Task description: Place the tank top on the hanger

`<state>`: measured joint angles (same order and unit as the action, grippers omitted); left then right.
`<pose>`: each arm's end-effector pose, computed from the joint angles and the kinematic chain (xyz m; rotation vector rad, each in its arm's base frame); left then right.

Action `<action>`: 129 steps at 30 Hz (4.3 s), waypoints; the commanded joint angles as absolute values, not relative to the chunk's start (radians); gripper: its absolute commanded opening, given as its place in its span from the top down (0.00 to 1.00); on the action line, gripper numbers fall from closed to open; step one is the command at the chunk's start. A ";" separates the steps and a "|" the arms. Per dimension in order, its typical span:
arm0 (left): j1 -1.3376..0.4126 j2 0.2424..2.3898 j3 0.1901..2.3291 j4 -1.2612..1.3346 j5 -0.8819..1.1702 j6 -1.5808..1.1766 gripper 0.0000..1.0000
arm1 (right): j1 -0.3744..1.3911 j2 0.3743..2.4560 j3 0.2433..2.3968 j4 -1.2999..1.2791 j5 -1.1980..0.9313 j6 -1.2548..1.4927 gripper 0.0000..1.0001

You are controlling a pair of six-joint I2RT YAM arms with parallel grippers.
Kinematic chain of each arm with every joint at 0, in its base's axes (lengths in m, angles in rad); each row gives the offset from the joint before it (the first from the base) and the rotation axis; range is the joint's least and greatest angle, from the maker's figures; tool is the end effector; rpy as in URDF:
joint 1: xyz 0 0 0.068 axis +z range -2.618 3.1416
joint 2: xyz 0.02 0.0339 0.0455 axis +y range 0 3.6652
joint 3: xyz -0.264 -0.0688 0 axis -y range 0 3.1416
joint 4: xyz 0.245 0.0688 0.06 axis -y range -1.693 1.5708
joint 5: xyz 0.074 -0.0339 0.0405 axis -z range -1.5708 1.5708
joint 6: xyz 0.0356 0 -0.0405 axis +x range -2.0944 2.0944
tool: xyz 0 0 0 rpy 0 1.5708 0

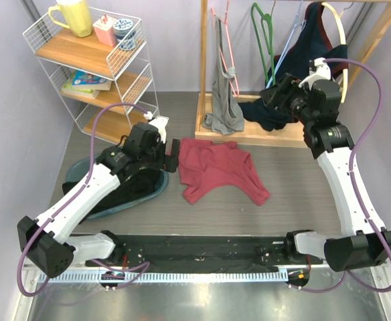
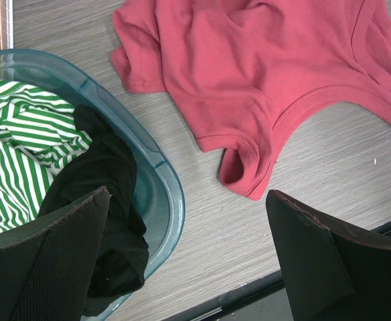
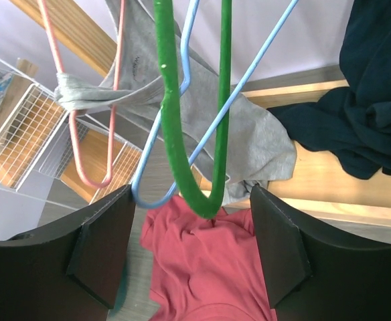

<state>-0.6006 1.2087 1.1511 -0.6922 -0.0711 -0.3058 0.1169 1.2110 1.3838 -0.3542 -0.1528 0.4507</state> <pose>0.2115 -0.1418 0.3315 0.3089 2.3278 -0.3723 0.2630 0.0363 0.4421 0.1836 1.7726 0.5456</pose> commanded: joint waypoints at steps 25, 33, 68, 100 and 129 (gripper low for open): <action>-0.601 1.166 1.149 -0.669 -0.067 -0.291 0.00 | 0.290 1.192 1.471 -0.393 0.153 0.425 0.69; -0.601 1.160 1.146 -0.667 -0.057 -0.296 0.00 | 0.301 1.163 1.457 -0.436 0.235 0.416 0.49; -0.601 1.149 1.143 -0.672 -0.031 -0.311 0.00 | 0.154 1.546 1.916 -0.460 0.276 0.480 0.46; -0.601 1.149 1.141 -0.672 -0.026 -0.318 0.00 | 0.135 1.465 1.827 -0.269 0.152 0.371 0.99; -0.601 1.146 1.137 -0.672 -0.025 -0.322 0.00 | 0.149 1.239 1.497 -0.222 0.192 0.456 0.99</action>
<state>-0.6006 1.1728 1.1400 -0.6926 -0.0399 -0.3115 0.1425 1.2709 1.5311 -0.2451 0.1753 0.4454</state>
